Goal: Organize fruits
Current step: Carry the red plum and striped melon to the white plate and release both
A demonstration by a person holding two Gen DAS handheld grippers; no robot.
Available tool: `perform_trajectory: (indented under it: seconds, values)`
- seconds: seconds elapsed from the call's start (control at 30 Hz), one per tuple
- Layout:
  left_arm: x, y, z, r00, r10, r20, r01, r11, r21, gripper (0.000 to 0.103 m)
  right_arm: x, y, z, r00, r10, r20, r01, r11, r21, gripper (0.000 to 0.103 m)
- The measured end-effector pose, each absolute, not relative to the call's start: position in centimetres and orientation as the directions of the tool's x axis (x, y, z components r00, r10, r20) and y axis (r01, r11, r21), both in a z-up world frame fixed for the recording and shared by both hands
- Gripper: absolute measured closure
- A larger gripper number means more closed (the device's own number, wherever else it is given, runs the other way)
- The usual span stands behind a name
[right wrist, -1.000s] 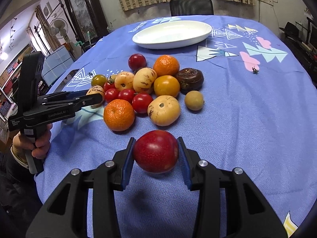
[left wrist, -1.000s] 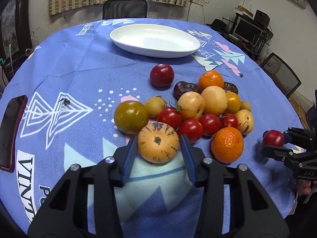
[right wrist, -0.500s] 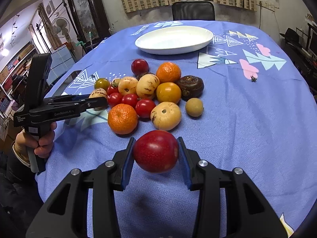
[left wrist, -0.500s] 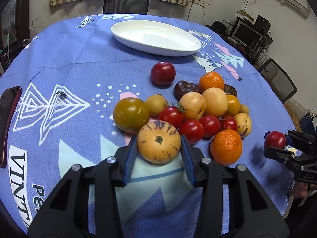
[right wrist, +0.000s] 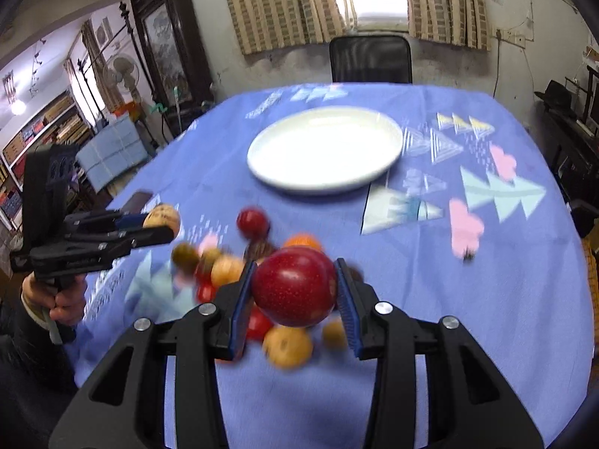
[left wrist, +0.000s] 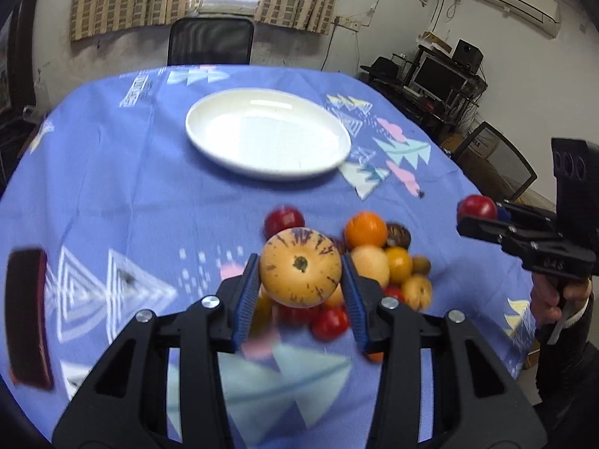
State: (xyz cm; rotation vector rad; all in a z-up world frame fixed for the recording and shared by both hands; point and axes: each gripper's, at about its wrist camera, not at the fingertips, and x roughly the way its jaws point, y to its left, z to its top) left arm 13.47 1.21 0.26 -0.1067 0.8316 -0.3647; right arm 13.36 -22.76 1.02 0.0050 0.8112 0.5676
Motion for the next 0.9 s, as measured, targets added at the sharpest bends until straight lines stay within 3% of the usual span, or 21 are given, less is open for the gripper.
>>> perform_trajectory:
  seconds: [0.13, 0.4, 0.9]
  values:
    - [18.5, 1.1, 1.3, 0.639, -0.325, -0.697, 0.264, 0.944, -0.198, 0.060, 19.8, -21.3, 1.6, 0.570, 0.482, -0.665, -0.474, 0.854, 0.212, 0.061]
    - [29.8, 0.4, -0.4, 0.619, -0.259, -0.742, 0.230, 0.962, -0.144, 0.060, 30.9, -18.1, -2.1, 0.529, 0.401, -0.748, -0.459, 0.877, 0.145, 0.061]
    - [35.3, -0.7, -3.7, 0.553, -0.192, -0.811, 0.226, 0.971, -0.075, 0.060, 35.6, -15.2, -5.4, 0.467, 0.347, -0.813, -0.475, 0.874, 0.100, 0.061]
